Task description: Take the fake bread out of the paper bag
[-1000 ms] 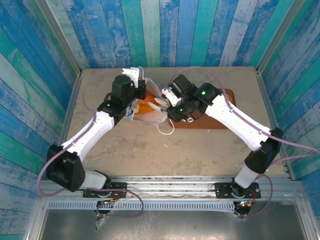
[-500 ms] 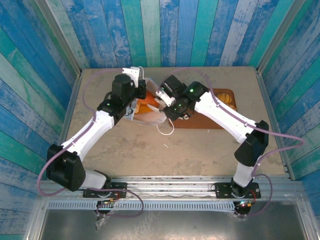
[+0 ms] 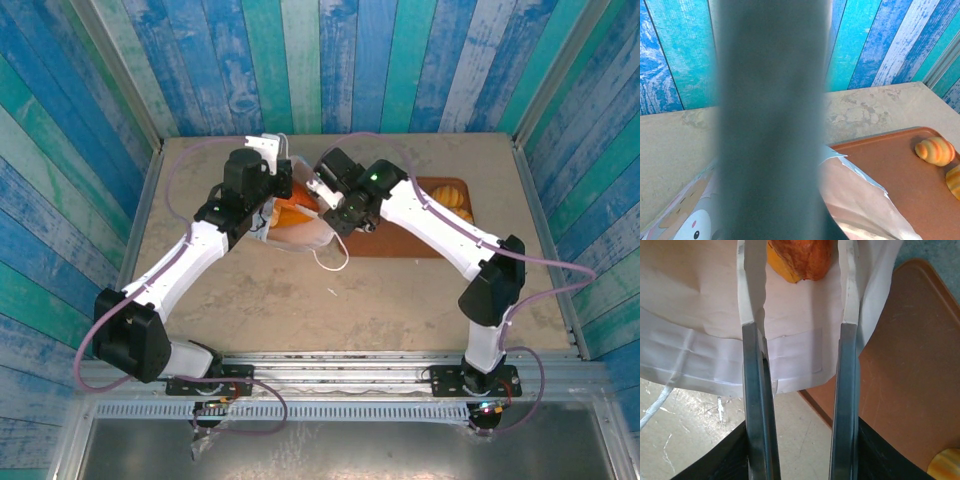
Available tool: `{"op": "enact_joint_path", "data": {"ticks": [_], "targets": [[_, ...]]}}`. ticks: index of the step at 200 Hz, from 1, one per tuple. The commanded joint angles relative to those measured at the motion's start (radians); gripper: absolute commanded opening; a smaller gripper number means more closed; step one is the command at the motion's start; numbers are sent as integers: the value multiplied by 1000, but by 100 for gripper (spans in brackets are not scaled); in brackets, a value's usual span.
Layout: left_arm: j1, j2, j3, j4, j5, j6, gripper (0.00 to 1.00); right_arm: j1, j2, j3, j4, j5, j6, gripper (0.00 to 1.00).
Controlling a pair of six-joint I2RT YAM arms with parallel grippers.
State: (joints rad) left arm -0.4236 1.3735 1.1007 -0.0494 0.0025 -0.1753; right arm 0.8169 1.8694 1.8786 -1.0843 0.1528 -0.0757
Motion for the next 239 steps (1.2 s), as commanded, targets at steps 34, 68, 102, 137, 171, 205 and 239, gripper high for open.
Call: {"op": "enact_joint_path", "data": {"ticks": [34, 68, 102, 137, 171, 205, 239], "targets": [[-1, 25, 38, 16, 16, 11, 0, 7, 46, 49, -14, 2, -72, 49], [-1, 26, 43, 12, 20, 17, 0, 8, 73, 75, -14, 18, -96, 49], [-1, 25, 45, 11, 19, 19, 0, 8, 88, 93, -17, 24, -99, 46], [-1, 27, 39, 14, 5, 13, 0, 10, 75, 91, -22, 15, -95, 37], [-1, 35, 40, 18, -12, -5, 0, 21, 43, 76, -27, 18, -68, 23], [-1, 47, 40, 23, -29, -31, 0, 30, 5, 67, -30, 39, -10, 10], [-2, 60, 42, 36, -66, -63, 0, 52, -38, 57, -31, 43, 36, 4]]}}
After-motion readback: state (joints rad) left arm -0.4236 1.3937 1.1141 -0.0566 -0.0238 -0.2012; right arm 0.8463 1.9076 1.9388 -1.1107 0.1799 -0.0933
